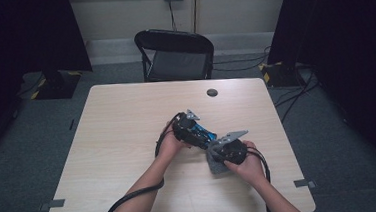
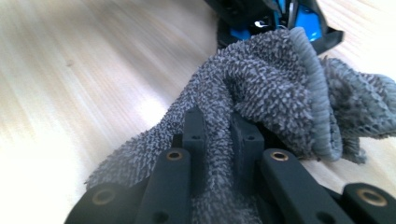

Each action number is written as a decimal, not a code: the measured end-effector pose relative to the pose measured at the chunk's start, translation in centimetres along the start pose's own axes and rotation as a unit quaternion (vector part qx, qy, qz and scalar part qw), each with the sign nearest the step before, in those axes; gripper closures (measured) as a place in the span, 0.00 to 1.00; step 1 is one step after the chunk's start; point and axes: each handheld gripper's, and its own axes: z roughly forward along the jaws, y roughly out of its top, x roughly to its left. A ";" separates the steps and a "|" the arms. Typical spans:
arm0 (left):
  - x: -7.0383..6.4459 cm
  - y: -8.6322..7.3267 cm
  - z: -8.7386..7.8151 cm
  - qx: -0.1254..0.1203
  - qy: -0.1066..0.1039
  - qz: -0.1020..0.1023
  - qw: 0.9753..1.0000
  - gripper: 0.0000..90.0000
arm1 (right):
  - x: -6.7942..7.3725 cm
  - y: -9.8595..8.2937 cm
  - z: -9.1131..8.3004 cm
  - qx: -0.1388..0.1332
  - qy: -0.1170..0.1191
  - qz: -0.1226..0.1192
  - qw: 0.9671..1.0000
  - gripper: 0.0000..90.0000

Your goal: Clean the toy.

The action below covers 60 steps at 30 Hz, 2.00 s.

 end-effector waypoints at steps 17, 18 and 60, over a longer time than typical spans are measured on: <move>0.0 -0.1 0.0 -0.003 -0.001 0.003 1.000 0.00 | 2.0 0.8 -0.6 -0.002 0.052 -0.040 0.998 0.88; 0.1 -0.1 0.0 -0.003 -0.001 0.004 1.000 0.00 | 2.0 0.9 -0.9 -0.003 0.053 -0.044 0.998 0.88; 0.1 -0.3 -0.1 -0.008 -0.005 0.003 1.000 0.00 | -9.3 3.8 -3.4 -0.050 -0.084 0.010 0.995 0.87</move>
